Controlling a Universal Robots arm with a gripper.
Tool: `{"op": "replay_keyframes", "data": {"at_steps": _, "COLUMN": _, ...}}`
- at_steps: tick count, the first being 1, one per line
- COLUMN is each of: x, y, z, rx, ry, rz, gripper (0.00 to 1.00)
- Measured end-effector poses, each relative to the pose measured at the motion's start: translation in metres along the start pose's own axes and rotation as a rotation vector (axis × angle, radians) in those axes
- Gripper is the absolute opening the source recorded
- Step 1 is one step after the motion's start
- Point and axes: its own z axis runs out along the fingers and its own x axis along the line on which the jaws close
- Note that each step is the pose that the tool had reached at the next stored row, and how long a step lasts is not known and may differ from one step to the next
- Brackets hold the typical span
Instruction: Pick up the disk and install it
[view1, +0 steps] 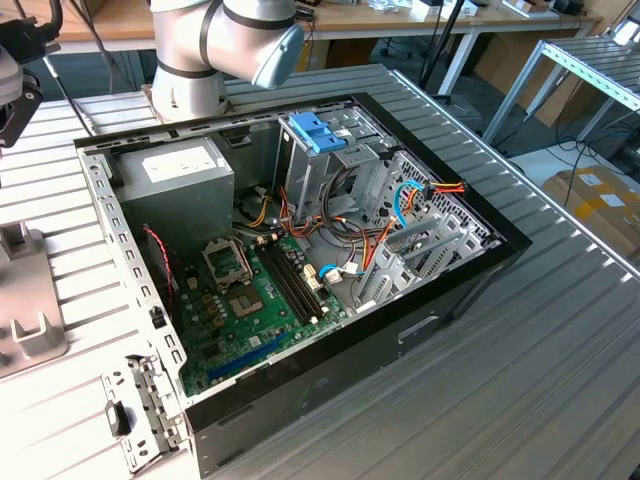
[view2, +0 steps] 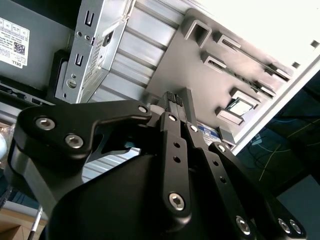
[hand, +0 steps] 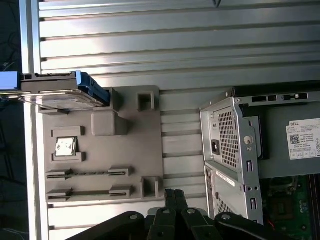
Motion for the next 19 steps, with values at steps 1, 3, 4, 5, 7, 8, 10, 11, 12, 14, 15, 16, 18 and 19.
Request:
{"op": "replay_keyframes", "data": {"at_steps": 1, "x": 0.0007, "y": -0.0001, "z": 0.0, "rx": 0.0, "ry": 0.0, "rz": 0.0, "gripper": 0.11}}
{"op": "replay_keyframes", "data": {"at_steps": 3, "x": 0.002, "y": -0.0001, "z": 0.0, "rx": 0.0, "ry": 0.0, "rz": 0.0, "gripper": 0.11}}
{"op": "replay_keyframes", "data": {"at_steps": 4, "x": 0.0027, "y": -0.0002, "z": 0.0, "rx": 0.0, "ry": 0.0, "rz": 0.0, "gripper": 0.11}}
{"op": "replay_keyframes", "data": {"at_steps": 5, "x": 0.0037, "y": -0.0003, "z": -0.0001, "rx": 0.0, "ry": 0.0, "rz": 0.0, "gripper": 0.11}}
{"op": "replay_keyframes", "data": {"at_steps": 7, "x": 0.0057, "y": -0.0004, "z": -0.0001, "rx": -0.0001, "ry": -0.0001, "rz": 0.0, "gripper": 0.11}}
{"op": "replay_keyframes", "data": {"at_steps": 8, "x": 0.0064, "y": -0.0005, "z": -0.0001, "rx": 0.0, "ry": 0.0, "rz": 0.0, "gripper": 0.11}}
{"op": "replay_keyframes", "data": {"at_steps": 10, "x": 0.0082, "y": -0.0006, "z": -0.0002, "rx": 0.0, "ry": 0.0, "rz": 0.0, "gripper": 0.11}}
{"op": "replay_keyframes", "data": {"at_steps": 11, "x": 0.0089, "y": -0.0007, "z": -0.0001, "rx": -0.0001, "ry": -0.0001, "rz": 0.0, "gripper": 0.11}}
{"op": "replay_keyframes", "data": {"at_steps": 12, "x": 0.0095, "y": -0.0007, "z": -0.0002, "rx": 0.0, "ry": 0.0, "rz": 0.0, "gripper": 0.11}}
{"op": "replay_keyframes", "data": {"at_steps": 14, "x": 0.0109, "y": -0.0008, "z": -0.0002, "rx": 0.0, "ry": 0.0, "rz": 0.0, "gripper": 0.11}}
{"op": "replay_keyframes", "data": {"at_steps": 15, "x": 0.0118, "y": -0.0009, "z": -0.0002, "rx": 0.0, "ry": 0.0, "rz": 0.0, "gripper": 0.11}}
{"op": "replay_keyframes", "data": {"at_steps": 16, "x": 0.0124, "y": -0.001, "z": -0.0002, "rx": 0.0, "ry": 0.0, "rz": 0.0, "gripper": 0.11}}
{"op": "replay_keyframes", "data": {"at_steps": 18, "x": 0.0135, "y": -0.001, "z": -0.0002, "rx": 0.0, "ry": 0.0, "rz": 0.0, "gripper": 0.11}}
{"op": "replay_keyframes", "data": {"at_steps": 19, "x": 0.0141, "y": -0.0011, "z": -0.0002, "rx": -0.0001, "ry": 0.0, "rz": 0.0, "gripper": 0.11}}
